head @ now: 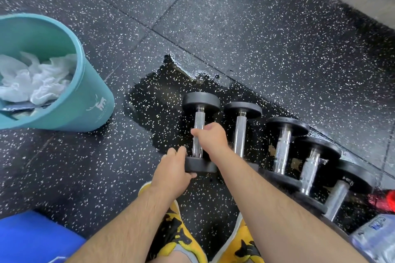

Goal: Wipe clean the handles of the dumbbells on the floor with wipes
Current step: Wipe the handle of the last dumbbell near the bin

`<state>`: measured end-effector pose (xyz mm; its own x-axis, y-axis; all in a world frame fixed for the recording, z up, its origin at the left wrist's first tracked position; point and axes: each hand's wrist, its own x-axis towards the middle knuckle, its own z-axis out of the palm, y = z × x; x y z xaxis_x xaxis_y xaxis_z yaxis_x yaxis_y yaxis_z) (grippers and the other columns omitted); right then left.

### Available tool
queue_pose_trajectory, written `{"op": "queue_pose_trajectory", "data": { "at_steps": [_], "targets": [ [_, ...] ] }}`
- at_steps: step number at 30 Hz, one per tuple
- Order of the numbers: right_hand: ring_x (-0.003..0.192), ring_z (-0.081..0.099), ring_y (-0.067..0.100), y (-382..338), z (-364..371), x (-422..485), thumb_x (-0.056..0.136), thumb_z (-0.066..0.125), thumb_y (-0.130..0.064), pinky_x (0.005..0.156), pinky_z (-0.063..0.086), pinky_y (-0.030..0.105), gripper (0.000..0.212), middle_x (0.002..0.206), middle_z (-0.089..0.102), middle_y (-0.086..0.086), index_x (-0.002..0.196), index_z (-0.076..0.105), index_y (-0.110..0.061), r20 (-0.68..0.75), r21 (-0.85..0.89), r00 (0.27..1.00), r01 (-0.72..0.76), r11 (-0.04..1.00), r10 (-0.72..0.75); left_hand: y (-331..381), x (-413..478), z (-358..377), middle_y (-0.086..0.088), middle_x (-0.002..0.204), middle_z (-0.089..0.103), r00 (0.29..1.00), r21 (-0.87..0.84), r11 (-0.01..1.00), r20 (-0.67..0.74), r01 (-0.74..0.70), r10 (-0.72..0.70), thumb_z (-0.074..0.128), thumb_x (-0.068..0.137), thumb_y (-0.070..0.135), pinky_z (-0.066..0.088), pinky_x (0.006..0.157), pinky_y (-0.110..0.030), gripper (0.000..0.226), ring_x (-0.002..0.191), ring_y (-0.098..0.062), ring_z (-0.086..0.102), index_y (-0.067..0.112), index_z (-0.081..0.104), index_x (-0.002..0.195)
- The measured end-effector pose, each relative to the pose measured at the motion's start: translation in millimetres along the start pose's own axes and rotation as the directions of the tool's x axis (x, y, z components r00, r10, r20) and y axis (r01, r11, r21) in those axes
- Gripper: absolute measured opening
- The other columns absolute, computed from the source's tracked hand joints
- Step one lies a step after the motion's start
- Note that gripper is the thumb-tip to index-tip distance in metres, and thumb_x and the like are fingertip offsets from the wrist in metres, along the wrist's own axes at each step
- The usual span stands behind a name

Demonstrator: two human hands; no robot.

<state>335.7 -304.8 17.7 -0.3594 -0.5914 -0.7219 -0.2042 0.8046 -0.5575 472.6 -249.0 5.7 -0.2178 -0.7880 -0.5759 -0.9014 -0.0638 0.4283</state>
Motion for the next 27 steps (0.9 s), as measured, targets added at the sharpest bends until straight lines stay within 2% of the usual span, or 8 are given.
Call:
{"op": "queue_pose_trajectory", "data": {
  "at_steps": [3,6,12,14,18,22,25,27],
  "targets": [
    [0.081,0.05,0.022,4,0,3,0.087,0.073,-0.022,0.096,0.05,0.055,0.037,0.087,0.055,0.008,0.102,0.061,0.009,0.003,0.069,1.0,-0.012,0.998,0.012,3,-1,-1,0.002,0.109,0.038,1.0,-0.009,1.0,-0.003,-0.005,0.005,0.077,0.088,0.037,0.045,0.076,-0.033,0.043,0.09,-0.019,0.05,0.025,0.039,0.104],
    [0.09,0.063,0.023,8,-2,9,0.088,0.072,-0.024,0.08,0.052,0.04,0.02,0.098,0.066,0.007,0.095,0.061,-0.009,0.047,0.12,0.998,-0.039,0.992,0.033,6,-3,-1,0.003,0.109,0.028,1.0,-0.031,0.999,-0.021,-0.022,0.021,0.076,0.089,0.034,0.045,0.075,-0.032,0.042,0.091,-0.018,0.046,0.029,0.036,0.103],
    [0.08,0.065,0.022,14,2,20,0.088,0.073,-0.025,0.071,0.051,0.035,0.027,0.096,0.074,0.014,0.103,0.069,-0.003,0.121,0.176,0.992,0.0,0.984,-0.022,17,-7,-3,0.005,0.105,0.015,0.986,0.07,0.991,-0.122,-0.11,0.118,0.072,0.088,0.025,0.053,0.077,-0.033,0.038,0.11,-0.019,0.031,0.032,0.045,0.115],
    [0.077,0.066,0.02,10,4,19,0.088,0.072,-0.028,0.07,0.053,0.032,0.025,0.089,0.073,0.009,0.098,0.071,-0.005,0.152,0.129,0.985,0.058,0.99,-0.077,18,-8,-2,0.007,0.103,0.011,0.982,0.125,0.985,-0.136,-0.115,0.131,0.07,0.088,0.024,0.05,0.073,-0.029,0.04,0.108,-0.018,0.029,0.032,0.046,0.119],
    [0.092,0.07,0.019,9,0,19,0.086,0.063,-0.037,0.086,0.056,0.041,0.02,0.096,0.074,-0.003,0.097,0.071,-0.023,0.189,-0.087,0.974,0.14,0.986,-0.121,9,-5,-1,0.008,0.104,0.015,0.969,0.142,0.973,-0.142,-0.183,0.203,0.072,0.088,0.031,0.038,0.071,-0.023,0.035,0.104,-0.014,0.026,0.027,0.05,0.116],
    [0.112,0.062,0.009,16,-22,7,0.09,0.048,-0.017,0.104,0.048,0.036,0.038,0.119,0.068,-0.016,0.118,0.071,-0.03,0.133,-0.094,0.974,0.195,0.976,-0.181,1,0,-4,0.011,0.111,0.028,0.96,-0.013,0.965,-0.113,-0.261,0.258,0.07,0.085,0.053,0.046,0.083,-0.025,0.04,0.113,-0.012,0.031,0.028,0.055,0.112],
    [0.105,0.063,0.005,22,-39,-7,0.099,0.05,-0.011,0.091,0.049,0.024,0.036,0.117,0.066,-0.016,0.126,0.063,-0.032,0.066,-0.072,0.952,0.302,0.95,-0.298,0,-1,-4,0.015,0.112,0.036,0.979,-0.255,0.951,-0.152,-0.175,0.139,0.072,0.079,0.065,0.041,0.093,-0.024,0.043,0.114,-0.006,0.032,0.032,0.061,0.103],
    [0.096,0.064,0.003,24,-44,-13,0.096,0.06,-0.017,0.083,0.053,0.024,0.033,0.106,0.068,-0.015,0.124,0.06,-0.035,0.086,-0.039,0.941,0.33,0.943,-0.326,3,0,-2,0.016,0.111,0.038,0.985,-0.373,0.923,-0.166,-0.098,0.037,0.078,0.073,0.066,0.039,0.092,-0.023,0.052,0.114,-0.007,0.035,0.029,0.058,0.105]
  ]
}}
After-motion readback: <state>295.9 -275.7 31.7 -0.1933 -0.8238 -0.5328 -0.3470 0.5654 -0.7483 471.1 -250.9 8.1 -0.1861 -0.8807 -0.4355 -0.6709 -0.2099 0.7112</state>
